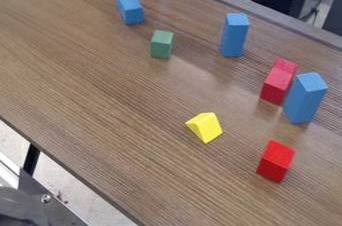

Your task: Put the blue rectangular block in the middle of the table

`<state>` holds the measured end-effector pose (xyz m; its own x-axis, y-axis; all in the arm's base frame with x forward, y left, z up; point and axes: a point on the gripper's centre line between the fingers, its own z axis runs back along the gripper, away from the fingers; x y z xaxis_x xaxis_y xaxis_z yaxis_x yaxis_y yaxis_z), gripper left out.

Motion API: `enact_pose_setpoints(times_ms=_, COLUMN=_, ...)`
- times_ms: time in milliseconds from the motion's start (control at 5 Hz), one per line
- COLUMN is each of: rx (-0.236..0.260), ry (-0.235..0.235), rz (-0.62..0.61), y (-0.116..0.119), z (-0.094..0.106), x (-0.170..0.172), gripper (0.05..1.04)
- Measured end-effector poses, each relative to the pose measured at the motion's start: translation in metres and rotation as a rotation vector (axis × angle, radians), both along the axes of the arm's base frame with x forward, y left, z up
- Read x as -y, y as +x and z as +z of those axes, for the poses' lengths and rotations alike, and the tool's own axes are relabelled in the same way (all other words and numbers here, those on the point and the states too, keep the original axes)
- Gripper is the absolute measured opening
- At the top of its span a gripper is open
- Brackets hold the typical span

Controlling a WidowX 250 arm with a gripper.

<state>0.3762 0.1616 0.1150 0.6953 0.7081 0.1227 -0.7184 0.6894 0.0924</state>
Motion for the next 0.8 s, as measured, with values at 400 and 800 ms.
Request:
enact_pose_setpoints(times_ms=400, rx=0.056, ry=0.017, rz=-0.066, y=-0.004, z=0.016, x=0.023, gripper=0.999)
enact_pose_setpoints(times_ms=800, rx=0.053, ry=0.006, rz=-0.067, y=-0.007, z=0.014, x=0.026, gripper=0.999)
